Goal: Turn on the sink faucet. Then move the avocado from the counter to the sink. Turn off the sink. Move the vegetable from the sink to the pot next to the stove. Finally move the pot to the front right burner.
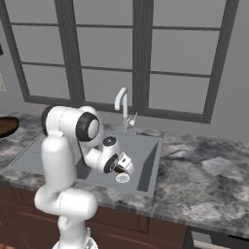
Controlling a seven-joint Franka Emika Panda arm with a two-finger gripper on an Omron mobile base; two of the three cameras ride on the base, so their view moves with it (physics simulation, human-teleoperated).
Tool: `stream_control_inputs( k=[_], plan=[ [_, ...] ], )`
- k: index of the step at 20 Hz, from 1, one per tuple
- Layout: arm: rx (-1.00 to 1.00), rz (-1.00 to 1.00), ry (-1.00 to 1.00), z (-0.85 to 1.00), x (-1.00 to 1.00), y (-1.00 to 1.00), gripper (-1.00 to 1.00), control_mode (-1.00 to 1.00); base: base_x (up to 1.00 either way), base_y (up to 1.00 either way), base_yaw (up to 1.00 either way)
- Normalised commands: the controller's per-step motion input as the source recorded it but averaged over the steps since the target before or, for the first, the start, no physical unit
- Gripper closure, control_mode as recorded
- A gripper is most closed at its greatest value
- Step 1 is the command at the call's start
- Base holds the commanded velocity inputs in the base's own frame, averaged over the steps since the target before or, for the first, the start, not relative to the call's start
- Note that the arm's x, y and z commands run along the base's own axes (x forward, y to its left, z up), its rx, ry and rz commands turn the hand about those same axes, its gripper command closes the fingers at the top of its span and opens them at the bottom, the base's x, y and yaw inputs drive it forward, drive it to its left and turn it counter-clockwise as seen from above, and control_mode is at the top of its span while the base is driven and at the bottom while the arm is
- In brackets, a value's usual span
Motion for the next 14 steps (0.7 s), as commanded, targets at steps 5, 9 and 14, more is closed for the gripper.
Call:
stream_control_inputs(
  k=[5, 9, 14],
  plan=[
    [0.0, -0.08, -0.02, 0.99, -0.47, 0.0, 1.0, -1.0, 0.0, 0.0, 0.0],
    [0.0, -0.07, 0.0, 1.0, -0.26, 0.0, 1.0, -1.0, 0.0, 0.0, 0.0],
    [0.0, -0.06, 0.0, 1.0, -0.02, 0.0, 1.0, -1.0, 0.0, 0.0, 0.0]
  ],
)
